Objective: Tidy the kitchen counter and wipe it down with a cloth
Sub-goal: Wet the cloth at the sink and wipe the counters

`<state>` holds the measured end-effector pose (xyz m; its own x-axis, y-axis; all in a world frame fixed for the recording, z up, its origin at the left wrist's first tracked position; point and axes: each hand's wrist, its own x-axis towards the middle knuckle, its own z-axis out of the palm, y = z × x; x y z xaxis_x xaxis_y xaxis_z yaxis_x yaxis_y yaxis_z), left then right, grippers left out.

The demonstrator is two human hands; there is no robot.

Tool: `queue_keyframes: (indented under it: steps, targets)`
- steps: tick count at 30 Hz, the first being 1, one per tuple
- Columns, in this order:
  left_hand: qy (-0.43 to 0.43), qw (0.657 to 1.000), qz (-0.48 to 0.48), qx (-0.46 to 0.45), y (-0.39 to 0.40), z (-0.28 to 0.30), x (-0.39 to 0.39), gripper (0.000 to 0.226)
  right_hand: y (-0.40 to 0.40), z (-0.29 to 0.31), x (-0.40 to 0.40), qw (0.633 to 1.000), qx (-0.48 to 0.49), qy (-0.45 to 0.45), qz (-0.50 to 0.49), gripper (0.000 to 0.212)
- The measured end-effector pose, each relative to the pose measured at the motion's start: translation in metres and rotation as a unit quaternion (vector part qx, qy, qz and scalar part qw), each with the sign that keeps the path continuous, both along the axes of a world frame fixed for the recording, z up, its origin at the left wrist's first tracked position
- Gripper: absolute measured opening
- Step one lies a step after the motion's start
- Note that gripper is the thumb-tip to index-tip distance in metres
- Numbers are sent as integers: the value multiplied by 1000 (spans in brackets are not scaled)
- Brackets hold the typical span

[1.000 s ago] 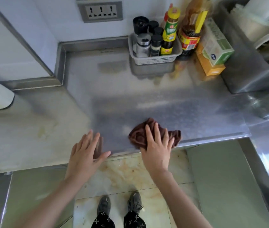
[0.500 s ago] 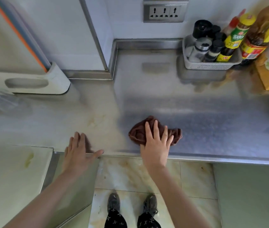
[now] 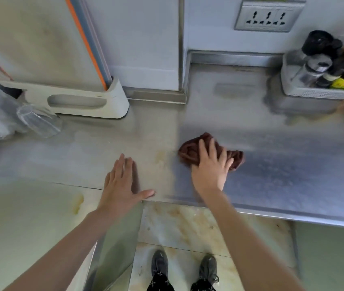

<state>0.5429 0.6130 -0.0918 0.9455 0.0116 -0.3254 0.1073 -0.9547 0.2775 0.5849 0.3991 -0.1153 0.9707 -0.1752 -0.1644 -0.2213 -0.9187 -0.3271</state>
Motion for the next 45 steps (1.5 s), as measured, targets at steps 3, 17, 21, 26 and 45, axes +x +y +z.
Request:
queue_keyframes:
  steps: [3,17,21,26,45]
  targets:
    - [23,999,-22,-11,11,-6,8,134,56,-8,-41,986,-9,-57,158,76]
    - [61,997,-46,12,54,-1,40,127,89,-4,22,988,-18,-12,151,71]
    - [73,996,-38,19,52,-2,36,127,90,-10,-1,943,-47,-37,328,66]
    - [76,996,-46,29,53,1,37,128,56,2,95,971,-46,4,236,69]
    - [19,987,159,-16,56,10,-1,109,120,-1,107,975,25,-29,220,67]
